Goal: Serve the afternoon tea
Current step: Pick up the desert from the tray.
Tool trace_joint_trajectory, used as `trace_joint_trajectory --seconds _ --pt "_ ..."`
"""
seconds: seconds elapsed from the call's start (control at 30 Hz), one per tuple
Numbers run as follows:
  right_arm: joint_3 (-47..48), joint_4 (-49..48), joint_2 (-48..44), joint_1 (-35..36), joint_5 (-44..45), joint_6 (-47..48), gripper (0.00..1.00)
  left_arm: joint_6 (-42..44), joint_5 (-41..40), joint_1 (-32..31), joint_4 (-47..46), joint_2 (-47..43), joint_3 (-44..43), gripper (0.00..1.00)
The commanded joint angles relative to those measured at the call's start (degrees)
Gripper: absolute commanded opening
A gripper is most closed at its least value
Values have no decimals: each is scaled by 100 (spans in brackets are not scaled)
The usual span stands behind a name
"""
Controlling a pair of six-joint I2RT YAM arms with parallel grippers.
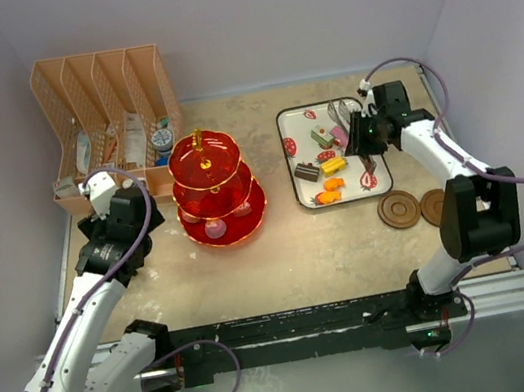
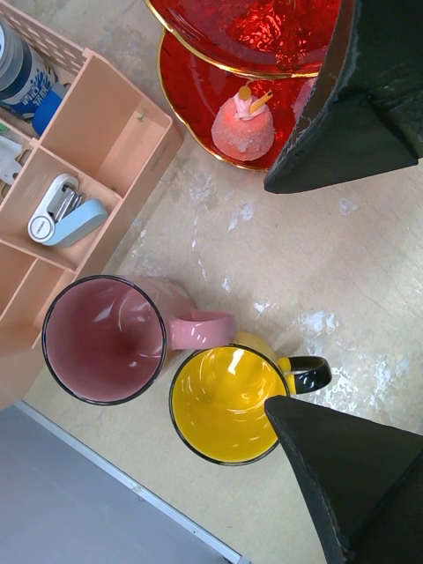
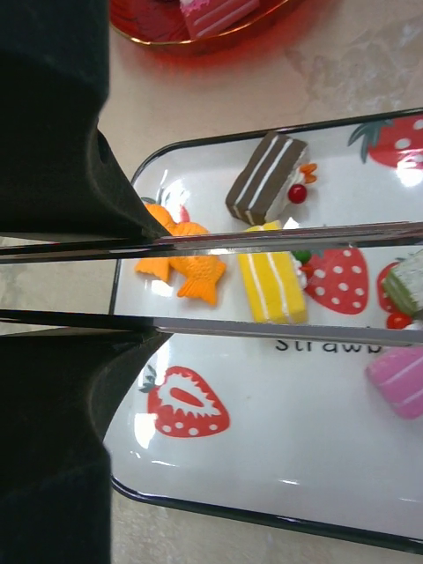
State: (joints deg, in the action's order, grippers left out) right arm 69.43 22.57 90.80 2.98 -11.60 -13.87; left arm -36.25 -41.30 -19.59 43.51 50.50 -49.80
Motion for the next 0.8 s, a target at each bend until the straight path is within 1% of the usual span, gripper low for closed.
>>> trace_joint_trajectory --seconds 0.0,0.17,0.5,0.77 --pt "-84 297 -216 123 -52 164 39 122 98 -21 -253 -58 -108 94" --pt "53 620 -91 509 407 312 39 144 148 -26 -268 -93 -92 94" --pt "598 1052 241 924 1490 530 39 118 83 -26 -255 -198 -76 94" --pt "728 1106 537 950 1335 636 38 118 69 -27 -247 -162 -91 94"
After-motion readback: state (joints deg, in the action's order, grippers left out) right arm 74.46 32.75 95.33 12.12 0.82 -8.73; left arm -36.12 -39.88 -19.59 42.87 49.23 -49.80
